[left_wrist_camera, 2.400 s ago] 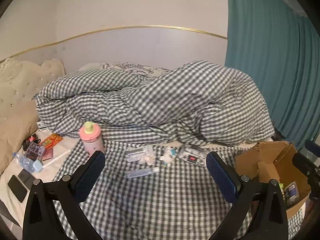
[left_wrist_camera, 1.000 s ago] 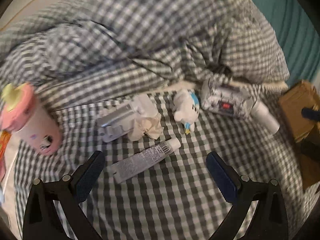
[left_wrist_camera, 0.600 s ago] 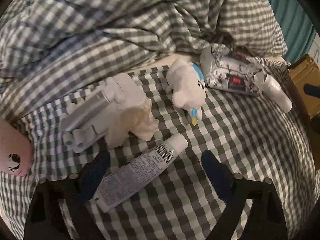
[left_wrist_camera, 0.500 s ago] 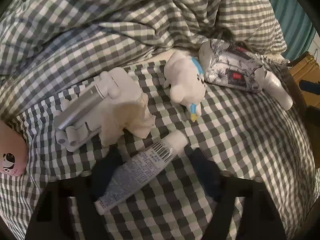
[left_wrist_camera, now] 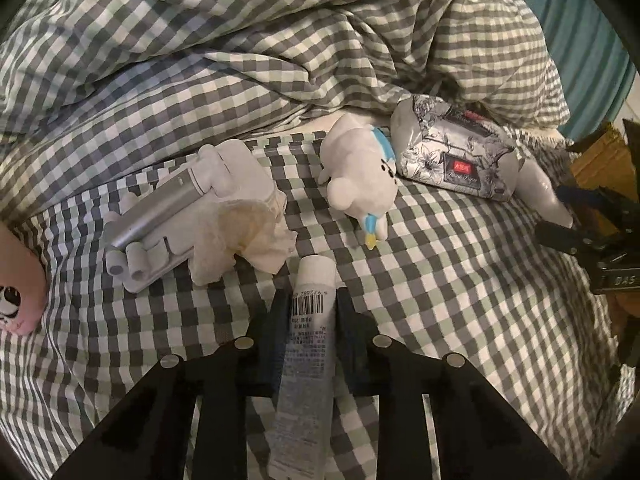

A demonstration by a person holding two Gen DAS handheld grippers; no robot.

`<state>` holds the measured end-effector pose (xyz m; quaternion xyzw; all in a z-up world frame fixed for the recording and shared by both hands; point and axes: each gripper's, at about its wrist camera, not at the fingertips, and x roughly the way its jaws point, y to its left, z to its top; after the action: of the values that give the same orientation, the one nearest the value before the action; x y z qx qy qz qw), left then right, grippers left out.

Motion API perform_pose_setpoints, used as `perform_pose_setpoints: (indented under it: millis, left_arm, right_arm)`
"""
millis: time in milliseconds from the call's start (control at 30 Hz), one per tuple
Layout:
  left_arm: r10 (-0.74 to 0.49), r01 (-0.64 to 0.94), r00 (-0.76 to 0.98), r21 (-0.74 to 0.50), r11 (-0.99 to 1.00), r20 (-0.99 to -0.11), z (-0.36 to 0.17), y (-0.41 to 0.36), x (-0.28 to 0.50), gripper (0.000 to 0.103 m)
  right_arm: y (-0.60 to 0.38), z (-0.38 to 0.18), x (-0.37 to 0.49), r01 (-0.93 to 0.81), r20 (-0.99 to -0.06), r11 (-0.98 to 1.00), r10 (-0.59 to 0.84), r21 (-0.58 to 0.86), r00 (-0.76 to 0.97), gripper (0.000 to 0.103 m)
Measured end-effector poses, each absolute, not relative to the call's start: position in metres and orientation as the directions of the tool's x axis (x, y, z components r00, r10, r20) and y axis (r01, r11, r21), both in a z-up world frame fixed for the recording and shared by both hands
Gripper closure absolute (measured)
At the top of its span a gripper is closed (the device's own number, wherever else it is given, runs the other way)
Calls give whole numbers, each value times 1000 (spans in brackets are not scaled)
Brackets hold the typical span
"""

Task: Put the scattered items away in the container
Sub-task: 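Grasp the toothpaste tube with the left tool while the right grasps the white roll-on bottle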

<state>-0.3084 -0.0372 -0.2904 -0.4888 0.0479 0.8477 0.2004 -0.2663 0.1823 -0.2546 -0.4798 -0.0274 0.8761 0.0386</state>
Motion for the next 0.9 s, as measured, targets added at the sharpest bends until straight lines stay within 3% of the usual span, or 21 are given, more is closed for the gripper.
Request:
perform_pose_setpoints:
  millis: [167, 367, 467, 533, 567, 900]
  left_arm:
    - [309, -381, -443, -135, -914, -841, -286, -27, -303, 81]
    - [304, -335, -444, -158, -929, -843, -280, -40, -296, 81]
    - [306, -314, -449, -173, -934, -840, -277, -43, -288, 81]
    - [307, -302, -457, -179, -936, -835, -274, -47, -284, 81]
    - [306, -295, -461, -181, -938, -833, -273, -46, -284, 81]
    - [298, -257, -505, -189, -948, -810, -252, -52, -271, 81]
  right_arm:
    - [192, -271, -279, -66, -864, -986, 166, -153, -475, 0]
    - [212, -283, -278, -111, -889, -993, 81, -34, -450, 3]
    - [209, -281, -276, -108, -885, -993, 83, -37, -459, 23]
    - [206, -278, -275, -99, -884, -995, 73, -30, -462, 55]
    - [204, -276, -274, -94, -883, -995, 66, -25, -464, 64]
    - [199, -265, -259, -99, -863, -995, 23, 31, -505, 71]
